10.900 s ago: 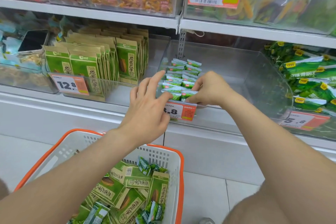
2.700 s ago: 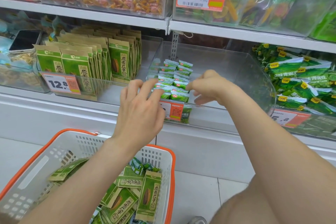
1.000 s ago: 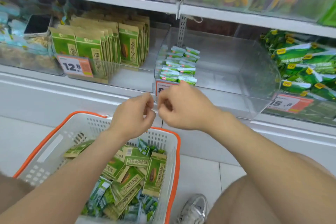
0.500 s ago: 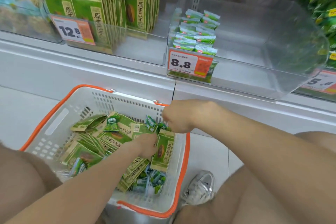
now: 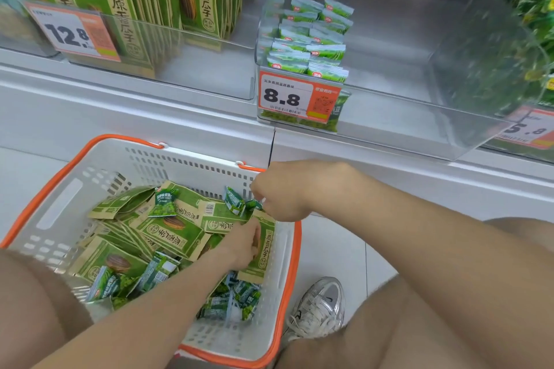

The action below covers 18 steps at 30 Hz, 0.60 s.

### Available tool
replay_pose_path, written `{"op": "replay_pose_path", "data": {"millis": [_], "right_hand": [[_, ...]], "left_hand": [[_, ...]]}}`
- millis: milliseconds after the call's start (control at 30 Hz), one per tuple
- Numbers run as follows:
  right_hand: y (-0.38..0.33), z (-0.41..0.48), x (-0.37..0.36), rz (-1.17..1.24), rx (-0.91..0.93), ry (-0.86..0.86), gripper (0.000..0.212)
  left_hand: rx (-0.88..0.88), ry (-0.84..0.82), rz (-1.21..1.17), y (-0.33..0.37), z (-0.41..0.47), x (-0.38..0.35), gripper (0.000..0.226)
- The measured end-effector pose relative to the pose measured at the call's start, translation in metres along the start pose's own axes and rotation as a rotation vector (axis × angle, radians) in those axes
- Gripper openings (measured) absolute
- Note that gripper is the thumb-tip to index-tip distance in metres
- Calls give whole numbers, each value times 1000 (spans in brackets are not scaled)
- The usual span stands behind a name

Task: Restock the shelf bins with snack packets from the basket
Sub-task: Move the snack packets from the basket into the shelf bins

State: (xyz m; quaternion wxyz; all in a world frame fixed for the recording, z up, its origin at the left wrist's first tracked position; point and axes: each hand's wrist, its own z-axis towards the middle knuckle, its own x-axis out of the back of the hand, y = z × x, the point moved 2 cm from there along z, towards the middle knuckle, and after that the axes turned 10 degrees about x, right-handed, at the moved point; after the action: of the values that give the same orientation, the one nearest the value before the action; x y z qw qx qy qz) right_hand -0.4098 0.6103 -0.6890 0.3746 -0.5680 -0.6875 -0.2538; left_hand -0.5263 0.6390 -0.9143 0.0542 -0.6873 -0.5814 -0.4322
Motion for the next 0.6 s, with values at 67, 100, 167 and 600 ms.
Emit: {"op": "replay_pose_path", "data": {"millis": [67, 100, 167, 600], "right_hand": [[1, -5, 7, -17, 7, -3, 35], [2, -8, 11, -26, 8, -3, 36], [5, -15, 17, -20, -4, 5, 38], [-3, -54, 52, 246, -8, 534, 33]], "left_hand": [[-6, -20, -32, -1, -7, 13, 37], [1, -50, -64, -2, -11, 20, 41], [41, -128, -189, -3, -23, 39, 50], [-318, -186, -879, 22, -128, 177, 56]]}}
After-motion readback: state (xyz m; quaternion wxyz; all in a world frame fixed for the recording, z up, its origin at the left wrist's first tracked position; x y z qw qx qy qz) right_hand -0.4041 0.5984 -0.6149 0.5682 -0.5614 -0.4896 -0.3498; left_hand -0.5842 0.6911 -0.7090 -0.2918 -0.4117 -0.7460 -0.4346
